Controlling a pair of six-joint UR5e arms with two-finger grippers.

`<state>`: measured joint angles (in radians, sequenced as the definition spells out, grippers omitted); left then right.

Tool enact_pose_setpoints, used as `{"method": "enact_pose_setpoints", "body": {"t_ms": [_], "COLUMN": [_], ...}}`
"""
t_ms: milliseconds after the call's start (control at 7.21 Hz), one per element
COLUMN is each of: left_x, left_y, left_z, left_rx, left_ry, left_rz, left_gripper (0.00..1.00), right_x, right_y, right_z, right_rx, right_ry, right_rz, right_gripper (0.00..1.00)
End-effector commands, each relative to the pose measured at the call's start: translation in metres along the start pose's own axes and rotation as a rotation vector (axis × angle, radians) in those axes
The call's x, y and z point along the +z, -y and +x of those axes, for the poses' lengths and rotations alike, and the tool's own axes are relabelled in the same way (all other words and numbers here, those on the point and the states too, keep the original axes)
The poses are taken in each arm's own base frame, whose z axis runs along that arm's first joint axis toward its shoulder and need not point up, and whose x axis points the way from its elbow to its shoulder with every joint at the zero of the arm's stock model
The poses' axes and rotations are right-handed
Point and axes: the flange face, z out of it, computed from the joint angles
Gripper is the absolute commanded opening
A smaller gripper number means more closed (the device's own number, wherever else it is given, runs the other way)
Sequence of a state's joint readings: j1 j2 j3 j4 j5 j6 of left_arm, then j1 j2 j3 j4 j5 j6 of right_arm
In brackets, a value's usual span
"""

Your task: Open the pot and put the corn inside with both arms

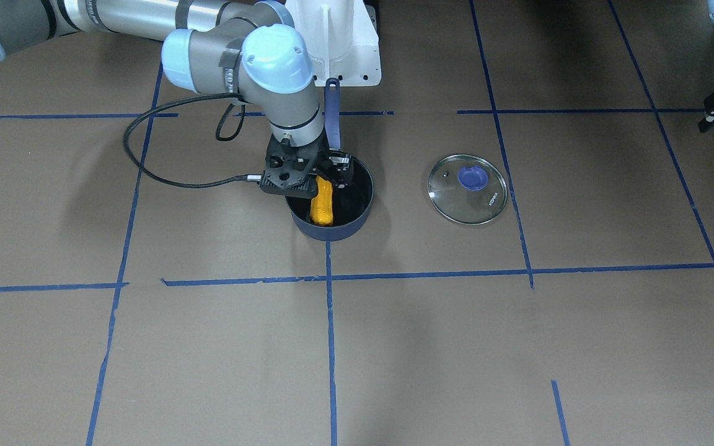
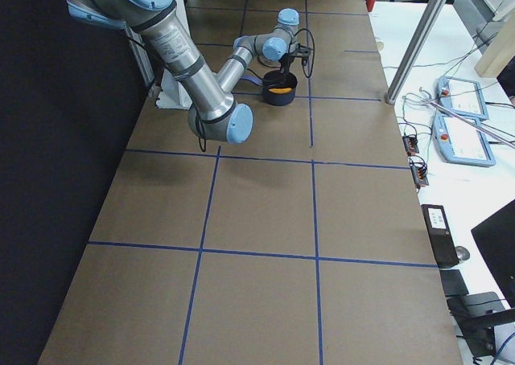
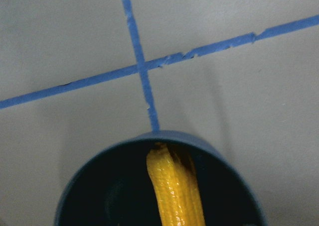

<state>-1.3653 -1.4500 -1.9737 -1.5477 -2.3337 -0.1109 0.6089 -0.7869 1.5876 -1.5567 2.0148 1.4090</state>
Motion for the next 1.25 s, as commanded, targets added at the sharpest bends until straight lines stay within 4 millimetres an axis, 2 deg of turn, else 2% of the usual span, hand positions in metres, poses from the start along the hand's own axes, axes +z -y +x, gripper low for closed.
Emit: {"method": "enact_pose_setpoints", "body": {"t_ms": [0,139,277,416,554,693,832,970,1109], "left_x": [0.002,0.005,0.011,0.010,0.006,-0.004,-0.006,-0.003,-0.005], "left_y": [-0.002,-0.008,-0.011,-0.014,-0.016,-0.018,-0.022,-0.034,-0.034], "left_z": [-0.002,-0.006,-0.013,-0.032,-0.045,-0.055,-0.062,-0.086,-0.090], "left_rx": [0.004,-0.002,0.015,0.043,0.025,0.001,-0.010,0.025,0.000], "left_ry": [0.002,0.003,0.001,0.008,0.012,0.016,0.019,0.023,0.013], "left_rz": [-0.004,-0.012,-0.022,-0.026,-0.017,0.004,0.008,-0.002,-0.012], "left_gripper": [1.00,1.00,1.00,1.00,1.00,1.00,1.00,1.00,1.00], "right_x": [-0.061,-0.083,-0.111,-0.138,-0.149,-0.161,-0.170,-0.183,-0.188], "right_y": [0.040,0.052,0.068,0.090,0.104,0.122,0.130,0.139,0.142], "right_z": [0.137,0.229,0.311,0.401,0.496,0.578,0.643,0.702,0.736], "right_rx": [-0.080,-0.121,-0.166,-0.218,-0.309,-0.376,-0.402,-0.421,-0.448], "right_ry": [0.035,0.011,0.006,0.012,-0.033,-0.058,-0.074,-0.084,-0.100], "right_rz": [-0.019,-0.016,-0.031,-0.042,-0.030,-0.016,-0.004,-0.002,-0.040], "right_gripper": [1.00,1.00,1.00,1.00,1.00,1.00,1.00,1.00,1.00]}}
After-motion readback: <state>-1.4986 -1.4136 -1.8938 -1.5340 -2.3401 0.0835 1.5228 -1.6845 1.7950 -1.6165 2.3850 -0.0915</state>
